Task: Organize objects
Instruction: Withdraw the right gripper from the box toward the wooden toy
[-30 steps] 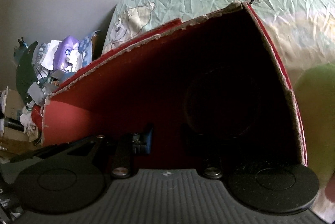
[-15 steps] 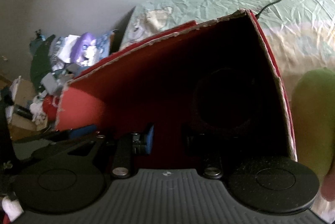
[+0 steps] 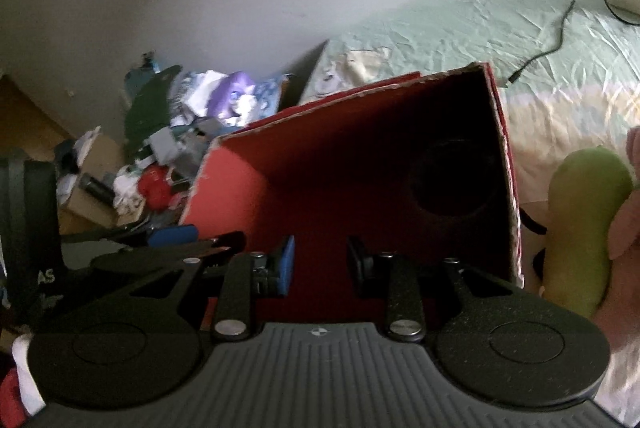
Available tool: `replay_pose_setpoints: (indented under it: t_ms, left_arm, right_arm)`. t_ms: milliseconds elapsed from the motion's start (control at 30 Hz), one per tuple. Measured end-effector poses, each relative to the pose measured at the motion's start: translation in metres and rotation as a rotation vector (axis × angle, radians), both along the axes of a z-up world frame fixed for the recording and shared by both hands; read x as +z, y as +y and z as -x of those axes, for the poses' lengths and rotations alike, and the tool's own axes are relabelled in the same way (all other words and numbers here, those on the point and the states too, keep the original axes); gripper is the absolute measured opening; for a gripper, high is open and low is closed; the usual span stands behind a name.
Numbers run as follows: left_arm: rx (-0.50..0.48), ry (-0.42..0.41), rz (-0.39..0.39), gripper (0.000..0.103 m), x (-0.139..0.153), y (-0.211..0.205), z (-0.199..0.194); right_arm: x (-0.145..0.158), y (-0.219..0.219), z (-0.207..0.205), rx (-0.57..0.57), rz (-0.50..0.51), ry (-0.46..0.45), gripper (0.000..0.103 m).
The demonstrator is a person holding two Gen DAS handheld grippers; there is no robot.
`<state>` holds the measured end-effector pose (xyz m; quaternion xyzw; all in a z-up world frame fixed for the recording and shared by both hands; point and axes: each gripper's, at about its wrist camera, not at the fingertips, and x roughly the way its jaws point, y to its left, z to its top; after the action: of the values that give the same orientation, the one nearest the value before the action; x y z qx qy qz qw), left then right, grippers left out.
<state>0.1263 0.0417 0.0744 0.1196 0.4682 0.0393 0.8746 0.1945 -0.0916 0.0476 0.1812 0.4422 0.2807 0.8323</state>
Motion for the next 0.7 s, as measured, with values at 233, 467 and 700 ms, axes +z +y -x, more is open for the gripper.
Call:
replay_pose_setpoints:
  t_ms: [233,467,700]
  left_arm:
    - [0.043,-0.038,-0.045,0.059,0.014,-0.011,0.038]
    - [0.084,-0.045,-0.063,0.060,0.019,-0.023,0.065]
    - [0.111,-0.026,-0.062,0.060,0.011,-0.032,0.087]
  right_arm:
    - [0.012,-0.008,0.025,0.109,-0.047,-0.057,0.032]
    - [0.016,-0.019,0.046,0.214,-0.090,-0.073,0.032]
    - [0.000,-0.030,0.053,0.280,-0.089,-0.020,0.035]
